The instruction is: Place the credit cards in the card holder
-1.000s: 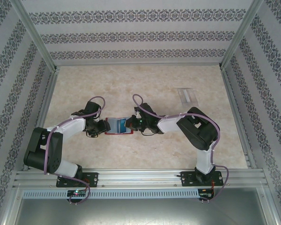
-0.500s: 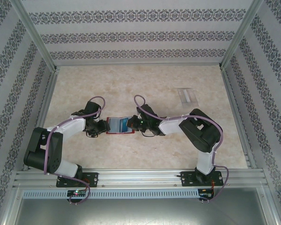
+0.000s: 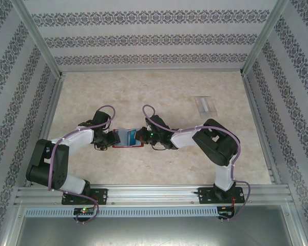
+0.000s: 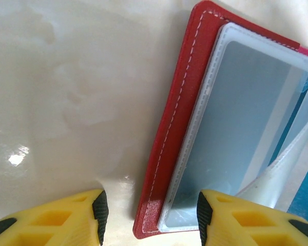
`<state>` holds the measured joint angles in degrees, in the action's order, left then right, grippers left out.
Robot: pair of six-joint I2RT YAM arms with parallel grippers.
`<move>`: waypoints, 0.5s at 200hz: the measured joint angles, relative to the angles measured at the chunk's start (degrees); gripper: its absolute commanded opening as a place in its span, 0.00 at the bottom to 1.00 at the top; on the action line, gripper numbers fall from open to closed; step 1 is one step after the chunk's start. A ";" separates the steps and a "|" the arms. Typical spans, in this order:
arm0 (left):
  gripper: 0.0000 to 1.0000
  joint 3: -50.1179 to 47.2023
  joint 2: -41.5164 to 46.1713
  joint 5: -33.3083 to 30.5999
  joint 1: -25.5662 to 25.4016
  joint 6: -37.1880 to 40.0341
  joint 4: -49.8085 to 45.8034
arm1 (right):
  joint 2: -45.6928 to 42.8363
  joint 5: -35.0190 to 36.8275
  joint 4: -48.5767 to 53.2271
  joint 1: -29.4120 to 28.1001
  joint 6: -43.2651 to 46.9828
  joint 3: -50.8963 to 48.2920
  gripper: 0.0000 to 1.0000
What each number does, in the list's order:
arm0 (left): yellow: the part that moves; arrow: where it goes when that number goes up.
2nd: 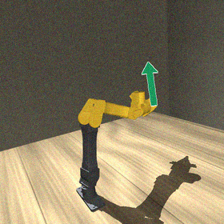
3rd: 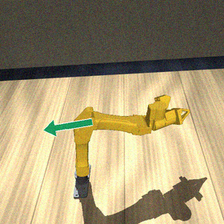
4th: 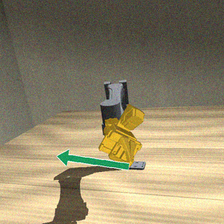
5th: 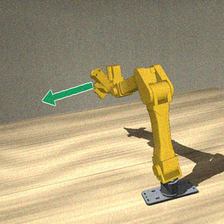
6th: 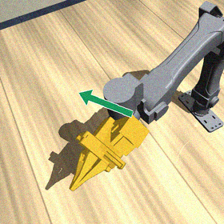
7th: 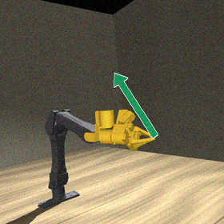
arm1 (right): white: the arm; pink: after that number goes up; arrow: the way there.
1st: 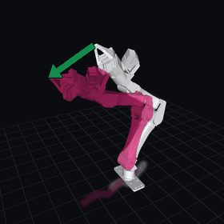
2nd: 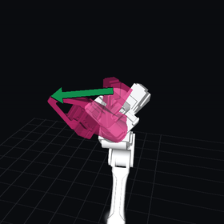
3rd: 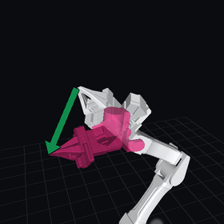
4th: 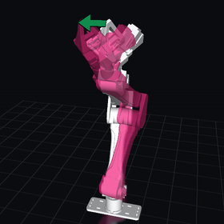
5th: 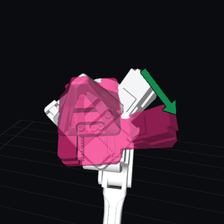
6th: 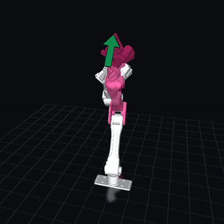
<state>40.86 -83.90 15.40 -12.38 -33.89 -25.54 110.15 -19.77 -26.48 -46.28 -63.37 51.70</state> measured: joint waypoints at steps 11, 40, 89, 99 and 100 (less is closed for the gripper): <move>0.51 -0.02 0.17 -0.04 0.00 0.04 -0.07 | 0.07 -0.55 -0.59 0.04 -0.76 0.02 0.00; 0.51 -0.02 0.76 0.70 -0.44 0.26 0.52 | 0.57 -2.19 -2.40 0.04 -2.54 0.04 0.00; 0.54 -0.37 4.98 0.52 -0.74 0.20 0.55 | 2.69 -3.69 -5.16 0.42 -4.68 0.35 0.00; 0.60 -0.79 5.70 0.39 -0.74 -0.02 0.68 | 3.06 -3.72 -5.68 0.55 -5.20 0.37 0.00; 0.61 -0.81 5.75 0.39 -0.74 -0.07 0.68 | 3.06 -3.74 -5.73 0.55 -5.25 0.37 0.00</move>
<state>40.05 -78.15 15.79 -13.13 -33.95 -24.86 113.21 -23.51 -32.21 -45.74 -68.62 52.07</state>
